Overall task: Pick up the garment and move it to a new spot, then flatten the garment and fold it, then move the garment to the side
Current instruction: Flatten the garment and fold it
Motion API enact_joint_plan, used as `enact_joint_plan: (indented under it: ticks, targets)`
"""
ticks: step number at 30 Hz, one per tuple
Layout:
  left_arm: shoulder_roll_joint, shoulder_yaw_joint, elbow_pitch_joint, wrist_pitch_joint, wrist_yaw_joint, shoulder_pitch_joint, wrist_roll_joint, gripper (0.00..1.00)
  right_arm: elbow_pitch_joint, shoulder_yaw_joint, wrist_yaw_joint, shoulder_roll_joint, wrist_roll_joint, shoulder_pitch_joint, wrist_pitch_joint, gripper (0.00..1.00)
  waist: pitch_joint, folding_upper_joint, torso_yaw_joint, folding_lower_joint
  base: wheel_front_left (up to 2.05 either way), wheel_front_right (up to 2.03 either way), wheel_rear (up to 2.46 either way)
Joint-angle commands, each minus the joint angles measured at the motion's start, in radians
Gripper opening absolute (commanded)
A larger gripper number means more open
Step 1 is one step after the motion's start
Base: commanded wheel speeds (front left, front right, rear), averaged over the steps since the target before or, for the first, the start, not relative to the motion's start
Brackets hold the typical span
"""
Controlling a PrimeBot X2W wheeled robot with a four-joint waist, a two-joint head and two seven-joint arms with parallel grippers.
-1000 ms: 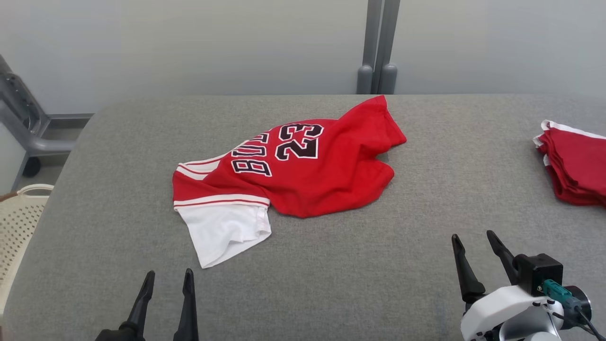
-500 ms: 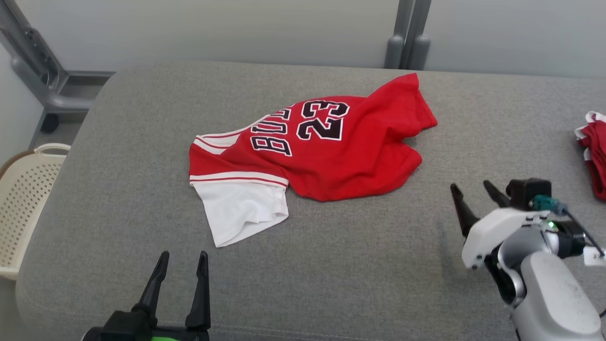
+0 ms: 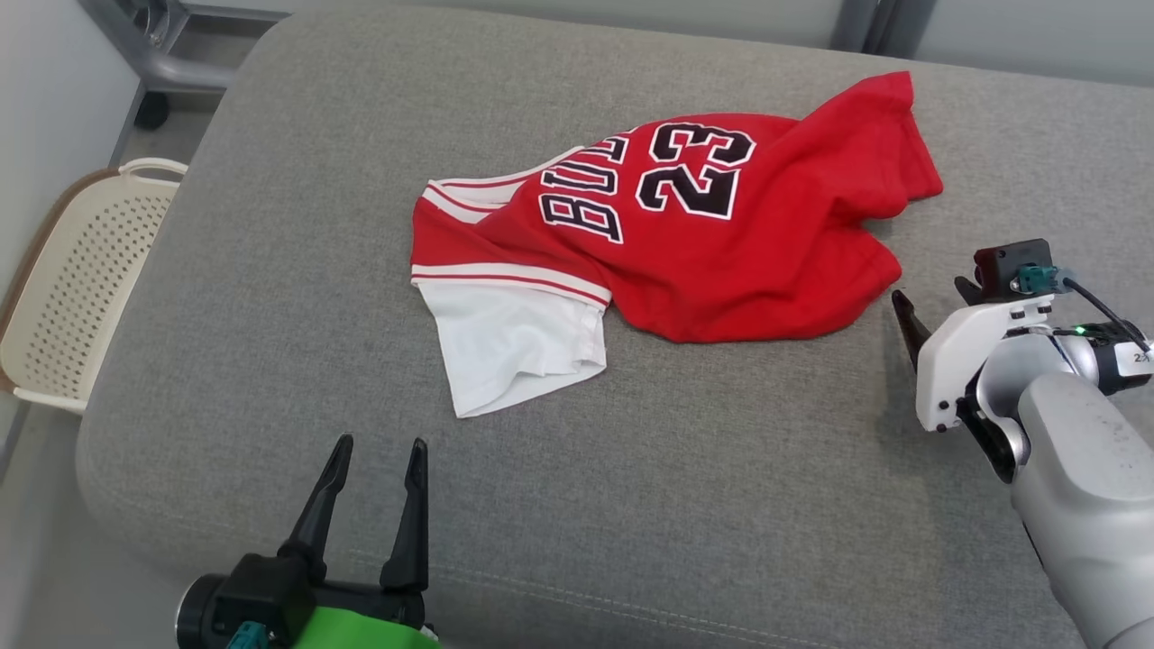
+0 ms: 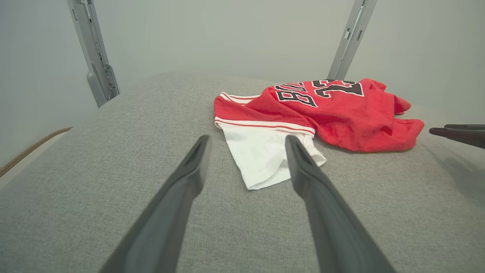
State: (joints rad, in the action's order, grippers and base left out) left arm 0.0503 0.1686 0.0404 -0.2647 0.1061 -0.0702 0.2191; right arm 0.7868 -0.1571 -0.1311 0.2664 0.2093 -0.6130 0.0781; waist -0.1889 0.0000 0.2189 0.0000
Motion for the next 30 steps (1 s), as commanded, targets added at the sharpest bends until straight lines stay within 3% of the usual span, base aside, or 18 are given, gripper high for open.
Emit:
enact_joint_plan:
  ticks: [1, 9, 18, 19, 20, 22, 23, 30]
  targets:
    - [0.001, 0.003, -0.003, 0.001, -0.002, 0.020, 0.003, 1.00, 0.017, -0.020, 0.001, 0.014, -0.001, -0.017, -0.008, 1.00, -0.044, 0.0000, 0.041, 0.0000, 0.00, 0.00, 0.00]
    - [0.001, 0.018, -0.007, 0.001, -0.010, 0.036, 0.014, 1.00, 0.087, -0.156, 0.001, 0.049, 0.073, -0.090, -0.068, 1.00, -0.078, 0.0000, 0.064, 0.0000, 0.00, 0.00, 0.00]
    - [0.001, 0.034, 0.007, 0.001, -0.019, 0.035, 0.018, 1.00, 0.145, -0.271, 0.001, 0.042, 0.159, -0.132, -0.102, 1.00, -0.073, 0.0000, 0.072, 0.0000, 0.00, 0.00, 0.00]
    - [0.001, 0.033, 0.007, 0.001, -0.020, 0.036, 0.019, 1.00, 0.149, -0.283, 0.001, 0.044, 0.168, -0.135, -0.105, 0.58, -0.073, 0.0000, 0.072, 0.0000, 0.00, 0.00, 0.00]
    - [0.001, 0.033, 0.008, 0.001, -0.021, 0.037, 0.021, 1.00, 0.154, -0.294, 0.001, 0.046, 0.177, -0.139, -0.107, 0.38, -0.071, 0.0000, 0.071, 0.0000, 0.00, 0.00, 0.00]
    - [0.001, 0.032, 0.009, 0.001, -0.022, 0.038, 0.023, 1.00, 0.164, -0.317, 0.001, 0.050, 0.191, -0.139, -0.111, 0.09, -0.066, 0.0000, 0.070, 0.0000, 0.00, 0.00, 0.00]
    - [0.001, 0.032, 0.010, 0.001, -0.023, 0.037, 0.024, 1.00, 0.169, -0.324, 0.001, 0.052, 0.200, -0.139, -0.115, 0.00, -0.063, 0.0000, 0.069, 0.0000, 0.00, 0.00, 0.00]
    - [0.001, 0.028, 0.014, 0.001, -0.028, 0.027, 0.022, 1.00, 0.192, -0.288, 0.001, 0.054, 0.261, -0.123, -0.193, 0.00, -0.029, 0.0000, 0.050, 0.0000, 0.00, 0.00, 0.00]
